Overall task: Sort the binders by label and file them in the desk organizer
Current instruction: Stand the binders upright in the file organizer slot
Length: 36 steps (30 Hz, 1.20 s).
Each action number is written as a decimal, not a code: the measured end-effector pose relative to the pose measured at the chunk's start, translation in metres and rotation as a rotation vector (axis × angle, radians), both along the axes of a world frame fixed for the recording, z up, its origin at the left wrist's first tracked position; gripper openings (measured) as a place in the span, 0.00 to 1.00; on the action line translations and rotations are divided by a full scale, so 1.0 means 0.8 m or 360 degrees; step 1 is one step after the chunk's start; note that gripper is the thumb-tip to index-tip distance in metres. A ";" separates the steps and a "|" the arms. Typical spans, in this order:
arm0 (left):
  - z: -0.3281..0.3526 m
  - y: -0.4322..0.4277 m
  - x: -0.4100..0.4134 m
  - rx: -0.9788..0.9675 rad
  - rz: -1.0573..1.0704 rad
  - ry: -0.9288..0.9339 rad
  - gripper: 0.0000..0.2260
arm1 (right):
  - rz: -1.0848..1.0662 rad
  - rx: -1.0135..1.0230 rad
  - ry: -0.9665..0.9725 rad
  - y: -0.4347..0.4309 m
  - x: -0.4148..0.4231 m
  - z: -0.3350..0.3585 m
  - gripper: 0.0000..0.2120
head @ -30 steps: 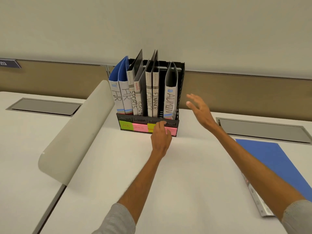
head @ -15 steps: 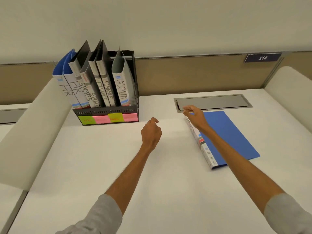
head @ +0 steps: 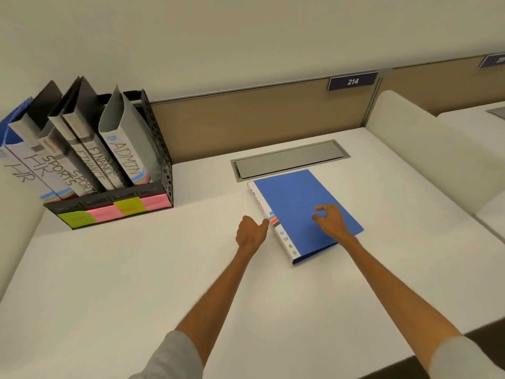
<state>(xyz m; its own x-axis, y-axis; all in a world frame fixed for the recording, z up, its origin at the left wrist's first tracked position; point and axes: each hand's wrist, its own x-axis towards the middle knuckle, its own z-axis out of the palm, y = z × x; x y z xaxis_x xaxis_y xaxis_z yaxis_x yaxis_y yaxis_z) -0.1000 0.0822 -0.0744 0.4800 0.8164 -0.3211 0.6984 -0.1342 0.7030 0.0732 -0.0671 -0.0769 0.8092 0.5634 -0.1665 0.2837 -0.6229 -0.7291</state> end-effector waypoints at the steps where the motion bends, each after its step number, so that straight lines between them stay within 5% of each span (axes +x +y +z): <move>1: -0.001 -0.006 0.008 -0.0045 -0.0049 0.0056 0.30 | 0.0003 -0.0034 0.0002 -0.007 0.004 -0.002 0.18; 9: -0.025 -0.049 0.046 -0.0250 -0.0171 0.0258 0.35 | 0.0192 -0.0397 -0.0014 -0.030 0.004 -0.027 0.26; 17: -0.019 -0.065 0.068 -0.0426 0.0202 0.0200 0.29 | 0.0347 -0.0533 -0.0089 -0.033 0.001 -0.035 0.31; 24: -0.002 -0.070 0.071 -0.0720 0.0418 -0.0380 0.24 | 0.0487 -0.0502 -0.0052 -0.016 -0.006 -0.023 0.29; 28: 0.006 -0.053 0.053 -0.0691 0.0455 -0.0533 0.30 | 0.0516 -0.0315 0.0104 0.000 -0.009 -0.007 0.28; 36: 0.059 0.005 0.013 -0.0441 0.0607 -0.0766 0.27 | 0.0601 -0.0015 0.0351 0.070 -0.023 0.046 0.25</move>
